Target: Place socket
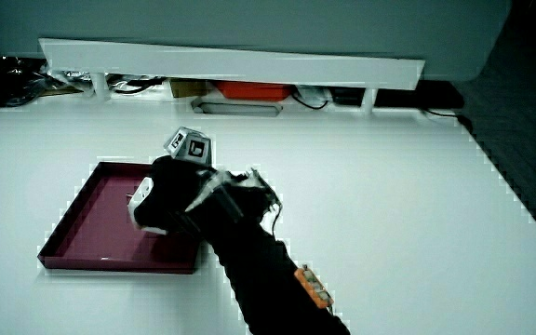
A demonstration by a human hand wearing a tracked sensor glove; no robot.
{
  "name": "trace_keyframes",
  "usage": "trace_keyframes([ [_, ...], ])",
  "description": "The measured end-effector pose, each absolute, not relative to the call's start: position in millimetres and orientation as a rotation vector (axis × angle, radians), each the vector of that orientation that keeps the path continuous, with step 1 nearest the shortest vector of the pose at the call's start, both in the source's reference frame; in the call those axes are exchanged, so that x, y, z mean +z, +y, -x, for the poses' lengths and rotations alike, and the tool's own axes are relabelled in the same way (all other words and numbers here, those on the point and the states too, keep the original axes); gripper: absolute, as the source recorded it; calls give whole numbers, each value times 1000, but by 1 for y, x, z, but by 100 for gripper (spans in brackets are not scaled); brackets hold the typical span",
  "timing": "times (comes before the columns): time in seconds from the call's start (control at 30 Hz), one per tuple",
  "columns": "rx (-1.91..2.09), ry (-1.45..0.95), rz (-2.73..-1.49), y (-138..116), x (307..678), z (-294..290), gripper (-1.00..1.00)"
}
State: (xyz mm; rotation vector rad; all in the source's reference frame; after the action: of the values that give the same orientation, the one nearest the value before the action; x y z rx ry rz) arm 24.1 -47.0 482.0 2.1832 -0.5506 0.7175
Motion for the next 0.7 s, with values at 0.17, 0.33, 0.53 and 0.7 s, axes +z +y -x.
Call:
trace_keyframes([
  [0.17,696,-525,-2165,-41,498,-21,0],
  [0.33,677,-519,-2150,-37,509,-18,0],
  [0.53,665,-507,-2143,-37,511,-15,0],
  [0.7,641,-487,-2138,-37,513,-14,0],
])
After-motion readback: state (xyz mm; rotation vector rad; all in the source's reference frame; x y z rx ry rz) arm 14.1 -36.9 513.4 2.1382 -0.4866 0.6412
